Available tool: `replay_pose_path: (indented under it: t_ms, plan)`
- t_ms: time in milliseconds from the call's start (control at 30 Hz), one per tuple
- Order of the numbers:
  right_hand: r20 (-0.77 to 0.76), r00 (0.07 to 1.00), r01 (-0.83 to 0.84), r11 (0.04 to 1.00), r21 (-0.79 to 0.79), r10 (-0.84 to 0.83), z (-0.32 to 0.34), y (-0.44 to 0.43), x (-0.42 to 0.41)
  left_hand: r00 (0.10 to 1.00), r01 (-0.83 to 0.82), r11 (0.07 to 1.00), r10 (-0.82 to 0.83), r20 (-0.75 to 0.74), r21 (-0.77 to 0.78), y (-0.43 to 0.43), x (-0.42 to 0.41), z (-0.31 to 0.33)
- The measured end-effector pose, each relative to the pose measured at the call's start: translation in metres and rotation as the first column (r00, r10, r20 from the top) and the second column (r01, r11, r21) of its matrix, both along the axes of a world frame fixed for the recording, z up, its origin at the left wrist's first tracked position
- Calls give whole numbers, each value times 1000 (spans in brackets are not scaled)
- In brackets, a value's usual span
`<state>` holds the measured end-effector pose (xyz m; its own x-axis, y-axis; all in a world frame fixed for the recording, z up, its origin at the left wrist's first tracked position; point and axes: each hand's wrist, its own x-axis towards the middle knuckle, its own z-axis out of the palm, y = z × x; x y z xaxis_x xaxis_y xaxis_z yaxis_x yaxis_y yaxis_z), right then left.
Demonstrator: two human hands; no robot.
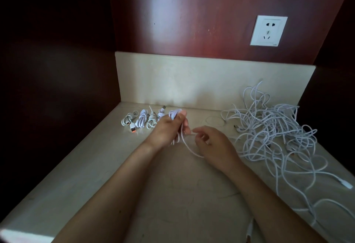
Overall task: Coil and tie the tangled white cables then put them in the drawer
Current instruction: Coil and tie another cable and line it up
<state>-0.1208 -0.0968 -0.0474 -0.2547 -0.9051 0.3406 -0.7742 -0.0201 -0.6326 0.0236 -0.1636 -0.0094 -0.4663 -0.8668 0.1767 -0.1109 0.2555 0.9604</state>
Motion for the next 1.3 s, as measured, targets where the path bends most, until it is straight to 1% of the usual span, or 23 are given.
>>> replay_pose_path:
  t_ms: [33, 100, 133, 167, 233, 300, 400, 467, 500, 533, 633, 700, 767, 833, 867, 967, 1067, 1100, 1200, 1300]
  plan:
    - [143, 989, -44, 999, -30, 48, 2, 0, 3, 999, 42, 999, -41, 29, -30, 0, -1, -2]
    - [400, 905, -133, 990, -50, 142, 6, 1, 8, 998, 62, 996, -59, 38, -67, 1, -4, -4]
    - [488, 855, -180, 983, -38, 175, 8, 2, 12, 998, 45, 996, -43, 36, -79, 1, -4, -4]
    - [538, 819, -221, 975, -23, 199, 10, 3, 16, 999, 31, 995, -27, 39, -97, 0, -4, -5]
    - [563, 791, -269, 963, -29, 239, 11, 4, 18, 998, 37, 990, -30, 51, -135, -2, -3, -5]
    - [547, 800, -259, 964, -57, 247, 12, 6, 17, 998, 61, 989, -56, 42, -131, -3, -2, -5]
    - [526, 832, -147, 984, -100, 178, 11, 2, 10, 995, 90, 992, -86, 46, -94, -3, -1, -4]
    - [551, 828, -73, 994, -79, 104, 11, 0, 7, 991, 116, 988, -108, 85, -103, -2, -1, -4]
    - [601, 794, -65, 996, -68, 92, 12, 0, 7, 987, 136, 985, -126, 100, -104, -1, -1, -4]
    - [672, 735, -69, 996, -61, 93, 14, 0, 8, 983, 161, 983, -151, 108, -92, 1, -1, -5]
    - [853, 512, -91, 994, -63, 101, 19, 2, 9, 961, 257, 966, -251, 112, -37, 7, -3, -6]
    - [910, 400, -86, 993, -78, 106, 22, 1, 6, 946, 302, 953, -298, 131, -12, 11, -3, -5]
    - [930, 342, -95, 989, -112, 138, 24, 0, 5, 924, 344, 939, -342, 174, 21, 11, -2, -3]
    - [924, 339, -116, 982, -146, 178, 26, 1, 6, 895, 397, 916, -401, 196, 61, 12, -2, -1]
    - [916, 353, -127, 979, -157, 192, 26, 1, 7, 885, 413, 908, -419, 203, 76, 13, -2, 0]
    - [881, 426, -183, 974, -137, 204, 26, 1, 9, 880, 400, 912, -409, 239, 90, 14, -1, 0]
    - [858, 474, -225, 969, -99, 198, 27, 2, 6, 876, 396, 911, -412, 249, 116, 13, 0, 0]
    - [858, 471, -242, 965, -98, 206, 28, 3, 5, 873, 399, 909, -416, 253, 120, 13, 1, 0]
    - [870, 426, -344, 934, -97, 247, 30, 7, 4, 857, 421, 896, -443, 262, 138, 13, 2, 2]
    - [845, 438, -424, 899, -106, 306, 31, 10, 3, 829, 451, 876, -483, 282, 172, 15, 3, 4]
